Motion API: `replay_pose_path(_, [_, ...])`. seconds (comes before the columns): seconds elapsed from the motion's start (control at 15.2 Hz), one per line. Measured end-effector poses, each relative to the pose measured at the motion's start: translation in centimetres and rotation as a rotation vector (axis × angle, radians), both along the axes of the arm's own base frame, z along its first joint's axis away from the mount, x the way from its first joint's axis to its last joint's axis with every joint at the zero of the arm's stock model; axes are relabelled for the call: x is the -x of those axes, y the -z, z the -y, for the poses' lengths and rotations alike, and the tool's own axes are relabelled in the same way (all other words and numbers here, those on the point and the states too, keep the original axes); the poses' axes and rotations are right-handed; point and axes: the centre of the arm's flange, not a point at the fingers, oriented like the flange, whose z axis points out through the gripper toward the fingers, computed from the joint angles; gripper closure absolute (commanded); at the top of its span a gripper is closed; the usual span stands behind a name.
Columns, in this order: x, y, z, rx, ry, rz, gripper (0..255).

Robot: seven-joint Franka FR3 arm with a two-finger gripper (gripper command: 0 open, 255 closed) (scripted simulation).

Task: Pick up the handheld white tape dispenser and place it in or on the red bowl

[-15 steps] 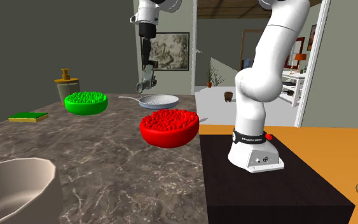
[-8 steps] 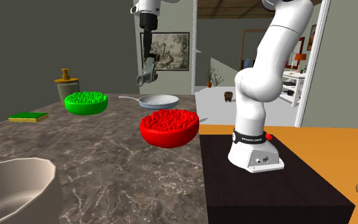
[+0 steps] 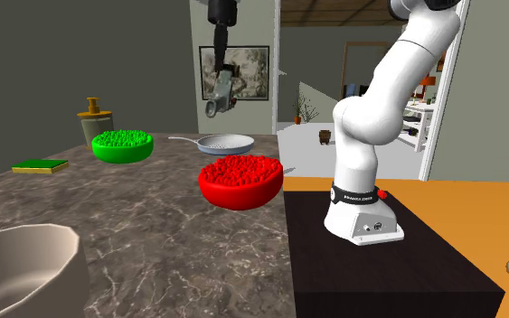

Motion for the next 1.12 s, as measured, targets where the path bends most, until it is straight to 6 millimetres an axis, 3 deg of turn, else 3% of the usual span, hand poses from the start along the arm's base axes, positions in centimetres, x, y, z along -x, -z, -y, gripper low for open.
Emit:
replay_pose_path(0.53, [4.9, -3.0, -9.6, 0.001, 0.0, 0.0, 255])
replay_pose_path(0.73, [5.1, -2.2, -10.7, 0.001, 0.001, 0.0, 255])
replay_pose_path(1.12, [5.4, 0.8, -10.8, 0.001, 0.001, -0.001, 255])
